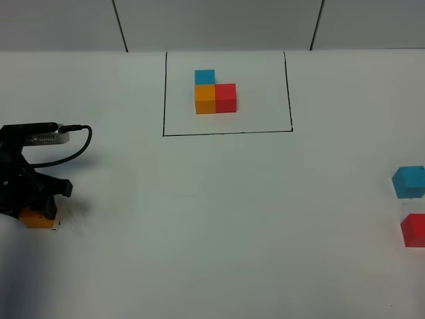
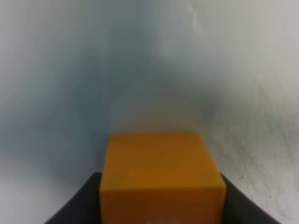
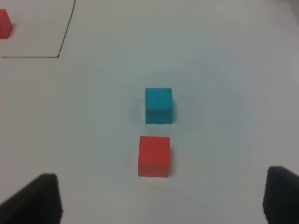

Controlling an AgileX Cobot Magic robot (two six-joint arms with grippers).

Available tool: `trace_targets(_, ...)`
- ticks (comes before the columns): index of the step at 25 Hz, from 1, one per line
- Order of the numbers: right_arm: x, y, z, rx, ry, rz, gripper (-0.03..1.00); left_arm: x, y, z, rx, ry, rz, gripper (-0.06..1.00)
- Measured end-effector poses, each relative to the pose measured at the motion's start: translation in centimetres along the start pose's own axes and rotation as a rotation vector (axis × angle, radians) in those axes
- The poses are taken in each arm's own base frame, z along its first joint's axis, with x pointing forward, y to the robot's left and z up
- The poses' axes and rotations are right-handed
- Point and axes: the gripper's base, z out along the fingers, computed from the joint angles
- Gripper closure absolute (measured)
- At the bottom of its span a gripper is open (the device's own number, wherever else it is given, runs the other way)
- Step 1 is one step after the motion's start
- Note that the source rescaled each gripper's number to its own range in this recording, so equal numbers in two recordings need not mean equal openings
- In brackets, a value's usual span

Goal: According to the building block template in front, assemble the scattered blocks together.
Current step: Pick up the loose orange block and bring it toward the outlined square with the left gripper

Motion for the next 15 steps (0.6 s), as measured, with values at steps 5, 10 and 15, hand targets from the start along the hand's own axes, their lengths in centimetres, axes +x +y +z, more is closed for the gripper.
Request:
trace_targets(5,0.0,0.0,0.0,0.000,0.000,0.000,0.23,0.0,0.0,0.0,0.000,0.000,0.000,0.94)
trace_targets(10,0.0,0.0,0.0,0.000,0.000,0.000,0.23,-0.2,0.0,-0.1,-0.002,-0.019,0.017,0.94)
trace_targets(15,0.0,0.0,0.0,0.000,0.000,0.000,0.23,-2.0,-1.7,-1.8,0.003,-0.058,0.162,0.94)
